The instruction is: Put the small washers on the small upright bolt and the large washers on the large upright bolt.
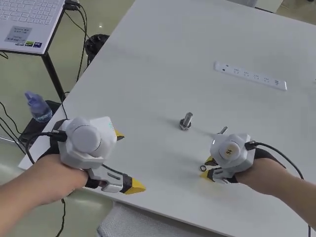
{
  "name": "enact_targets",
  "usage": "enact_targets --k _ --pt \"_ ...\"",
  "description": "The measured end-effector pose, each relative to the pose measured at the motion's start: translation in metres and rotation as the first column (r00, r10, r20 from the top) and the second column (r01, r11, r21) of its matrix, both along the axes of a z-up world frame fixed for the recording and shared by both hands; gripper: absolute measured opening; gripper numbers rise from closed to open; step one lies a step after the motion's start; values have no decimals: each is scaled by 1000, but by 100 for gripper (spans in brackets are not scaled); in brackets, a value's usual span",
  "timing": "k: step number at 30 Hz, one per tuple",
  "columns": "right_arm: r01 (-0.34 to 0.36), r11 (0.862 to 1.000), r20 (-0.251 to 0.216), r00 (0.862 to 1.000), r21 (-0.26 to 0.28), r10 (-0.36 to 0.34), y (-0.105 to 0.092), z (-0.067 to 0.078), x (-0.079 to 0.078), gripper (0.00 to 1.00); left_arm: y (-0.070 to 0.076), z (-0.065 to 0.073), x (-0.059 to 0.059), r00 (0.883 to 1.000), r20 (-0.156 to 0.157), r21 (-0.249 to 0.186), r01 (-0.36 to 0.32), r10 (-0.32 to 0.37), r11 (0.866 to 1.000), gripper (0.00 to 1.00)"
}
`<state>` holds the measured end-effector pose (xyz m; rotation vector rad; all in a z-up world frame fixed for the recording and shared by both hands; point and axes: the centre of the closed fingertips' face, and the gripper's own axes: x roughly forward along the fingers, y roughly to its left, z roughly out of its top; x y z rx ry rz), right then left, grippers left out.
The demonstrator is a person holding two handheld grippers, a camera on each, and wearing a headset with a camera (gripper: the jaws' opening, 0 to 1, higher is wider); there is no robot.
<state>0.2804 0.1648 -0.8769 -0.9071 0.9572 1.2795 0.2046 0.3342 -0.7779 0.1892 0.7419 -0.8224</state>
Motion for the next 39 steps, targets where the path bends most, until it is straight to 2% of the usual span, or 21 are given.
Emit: enact_targets --k 10,16,22,24,30,34,39 --pt "7 995 -10 1000 -104 -8 2 -1 6 17 2 -2 -1 1000 -5 5 0 0 1000 82" --pt "-10 990 -17 1000 -142 7 0 -2 8 15 2 -3 -3 1000 -11 4 -4 4 1000 81" --pt "-28 991 -6 1000 -133 27 -1 -2 6 13 4 -4 -6 1000 -14 2 -8 8 1000 80" --pt "-10 992 -12 1000 -122 9 -1 -1 7 13 5 -4 -7 1000 -15 4 -9 9 1000 80" --pt "-17 994 -14 1000 -104 16 0 -1 7 13 5 -4 -9 1000 -21 6 -7 7 1000 79" --pt "30 997 -47 998 -67 -33 0 0 7 13 4 -2 -9 1000 -17 2 -8 8 1000 79" --pt "59 997 -61 996 -58 -63 -2 3 7 13 5 0 -7 1000 -8 6 -10 10 1000 79"
